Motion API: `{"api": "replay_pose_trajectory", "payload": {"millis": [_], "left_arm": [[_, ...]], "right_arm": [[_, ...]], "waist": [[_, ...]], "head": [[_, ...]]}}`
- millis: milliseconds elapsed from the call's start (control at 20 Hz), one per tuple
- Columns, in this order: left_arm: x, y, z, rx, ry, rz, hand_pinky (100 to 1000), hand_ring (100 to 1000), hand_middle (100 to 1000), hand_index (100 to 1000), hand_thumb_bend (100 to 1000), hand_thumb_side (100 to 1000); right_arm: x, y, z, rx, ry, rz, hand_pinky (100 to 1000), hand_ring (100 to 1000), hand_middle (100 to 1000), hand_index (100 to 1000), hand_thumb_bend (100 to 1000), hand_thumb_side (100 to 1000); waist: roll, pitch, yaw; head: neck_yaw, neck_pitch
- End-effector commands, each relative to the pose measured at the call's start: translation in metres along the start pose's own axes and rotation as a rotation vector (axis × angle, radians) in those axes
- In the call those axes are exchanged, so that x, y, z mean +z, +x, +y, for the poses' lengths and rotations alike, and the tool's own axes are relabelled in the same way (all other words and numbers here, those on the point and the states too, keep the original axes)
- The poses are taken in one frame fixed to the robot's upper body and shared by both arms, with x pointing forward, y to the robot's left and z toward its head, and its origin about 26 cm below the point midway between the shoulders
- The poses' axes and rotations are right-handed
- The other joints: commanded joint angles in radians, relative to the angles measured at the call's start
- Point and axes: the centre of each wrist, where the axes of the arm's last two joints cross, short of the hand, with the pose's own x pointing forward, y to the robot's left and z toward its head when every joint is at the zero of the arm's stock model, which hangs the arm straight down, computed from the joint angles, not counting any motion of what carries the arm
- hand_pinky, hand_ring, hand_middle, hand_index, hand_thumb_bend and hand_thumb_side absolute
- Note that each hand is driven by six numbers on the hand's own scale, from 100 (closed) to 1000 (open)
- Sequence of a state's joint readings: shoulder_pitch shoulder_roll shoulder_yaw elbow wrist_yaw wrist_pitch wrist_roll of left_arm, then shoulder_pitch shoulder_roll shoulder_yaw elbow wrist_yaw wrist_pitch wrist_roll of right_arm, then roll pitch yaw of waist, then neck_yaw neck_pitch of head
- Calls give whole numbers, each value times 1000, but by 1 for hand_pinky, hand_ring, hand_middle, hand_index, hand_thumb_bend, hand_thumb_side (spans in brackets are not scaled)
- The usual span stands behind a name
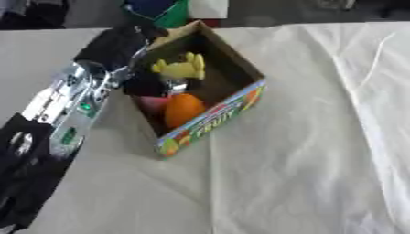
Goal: Pick up objects on the table and place them in the box.
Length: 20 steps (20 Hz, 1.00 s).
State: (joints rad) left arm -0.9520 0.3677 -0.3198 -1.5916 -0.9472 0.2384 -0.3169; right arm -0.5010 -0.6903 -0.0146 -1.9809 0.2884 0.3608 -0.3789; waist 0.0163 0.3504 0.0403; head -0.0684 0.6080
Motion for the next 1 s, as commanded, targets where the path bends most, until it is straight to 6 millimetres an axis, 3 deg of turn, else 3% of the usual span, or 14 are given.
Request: {"api": "replay_pose_trajectory", "payload": {"millis": [50,300,350,550,1000], "left_arm": [[14,-3,38,79,152,-30,633,855,787,900,620,1000],[42,-5,71,231,331,-46,561,808,740,867,518,954],[49,-6,77,260,373,-46,532,786,721,856,403,965],[74,-16,86,408,526,-15,477,740,682,843,115,1000],[113,-71,59,639,776,103,456,710,654,815,108,1000]], "right_arm": [[-4,5,-9,10,-24,-31,695,725,598,761,100,719],[-4,4,-10,14,-28,-28,695,726,599,761,100,719],[-3,3,-10,15,-29,-27,695,726,599,761,100,720],[-2,1,-11,-1,-46,-22,690,724,597,760,100,718],[3,-6,-10,-139,-159,-46,690,727,601,755,100,718]], "waist": [[-2,-32,4],[-1,-44,16],[-1,-47,20],[-3,-60,34],[-9,-78,49]], "head": [[-3,10],[-5,21],[-5,24],[-14,43],[-60,56]]}}
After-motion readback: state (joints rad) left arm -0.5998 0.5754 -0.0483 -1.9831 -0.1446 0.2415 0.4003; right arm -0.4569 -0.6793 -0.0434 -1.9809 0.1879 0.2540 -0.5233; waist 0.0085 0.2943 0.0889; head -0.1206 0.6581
